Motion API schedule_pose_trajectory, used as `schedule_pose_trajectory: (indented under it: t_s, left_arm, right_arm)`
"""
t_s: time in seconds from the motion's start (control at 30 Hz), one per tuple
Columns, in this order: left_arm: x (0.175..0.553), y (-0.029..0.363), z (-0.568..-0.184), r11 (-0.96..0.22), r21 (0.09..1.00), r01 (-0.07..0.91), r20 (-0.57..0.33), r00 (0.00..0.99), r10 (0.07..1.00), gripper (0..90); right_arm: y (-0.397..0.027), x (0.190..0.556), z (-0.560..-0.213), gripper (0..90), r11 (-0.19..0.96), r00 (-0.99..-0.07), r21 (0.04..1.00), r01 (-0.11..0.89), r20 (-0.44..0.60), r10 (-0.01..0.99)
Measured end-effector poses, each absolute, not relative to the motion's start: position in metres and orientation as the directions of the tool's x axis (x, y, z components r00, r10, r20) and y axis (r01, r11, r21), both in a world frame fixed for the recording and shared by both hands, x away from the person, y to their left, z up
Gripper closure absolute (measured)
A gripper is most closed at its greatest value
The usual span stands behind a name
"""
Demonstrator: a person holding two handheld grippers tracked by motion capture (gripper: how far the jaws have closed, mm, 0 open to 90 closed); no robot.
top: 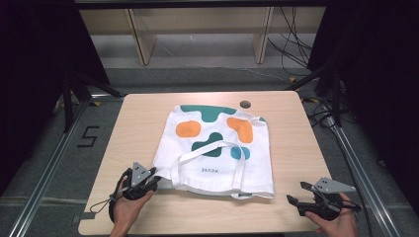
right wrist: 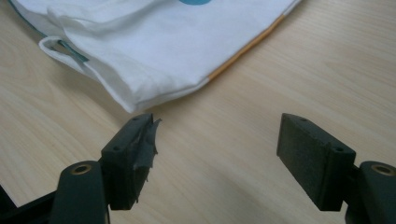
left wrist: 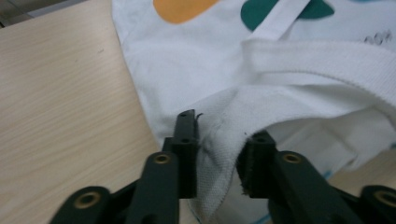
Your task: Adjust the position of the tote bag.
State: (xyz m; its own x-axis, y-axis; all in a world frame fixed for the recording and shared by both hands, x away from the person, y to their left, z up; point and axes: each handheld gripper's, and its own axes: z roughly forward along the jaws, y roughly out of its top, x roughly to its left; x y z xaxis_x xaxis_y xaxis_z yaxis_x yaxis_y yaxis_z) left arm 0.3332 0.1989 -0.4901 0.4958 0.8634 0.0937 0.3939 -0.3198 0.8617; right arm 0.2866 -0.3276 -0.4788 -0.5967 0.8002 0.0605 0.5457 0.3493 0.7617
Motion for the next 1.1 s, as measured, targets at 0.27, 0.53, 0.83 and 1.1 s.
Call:
schedule_pose_trajectory:
  t_s: [0.27,0.53,0.83,1.1]
  left_arm:
    - [0.335,0.194,-0.465,-0.251,0.898,0.361,0.032,0.515,0.856,85.3]
    - [0.335,0.192,-0.450,-0.253,0.908,0.335,0.036,0.539,0.842,85.8]
    - [0.336,0.192,-0.449,-0.260,0.903,0.341,0.033,0.550,0.834,85.6]
    - [0.336,0.194,-0.449,-0.269,0.902,0.339,0.034,0.565,0.824,85.2]
  right_arm:
    - [-0.306,0.291,-0.478,28.7,0.400,-0.667,0.779,0.483,0.031,0.745]
    - [-0.271,0.303,-0.475,28.5,0.483,-0.733,0.781,0.395,-0.048,0.678]
    - [-0.234,0.319,-0.478,29.4,0.552,-0.779,0.759,0.347,-0.094,0.620]
    - [-0.221,0.334,-0.484,40.2,0.651,-0.757,0.688,0.319,-0.228,0.612]
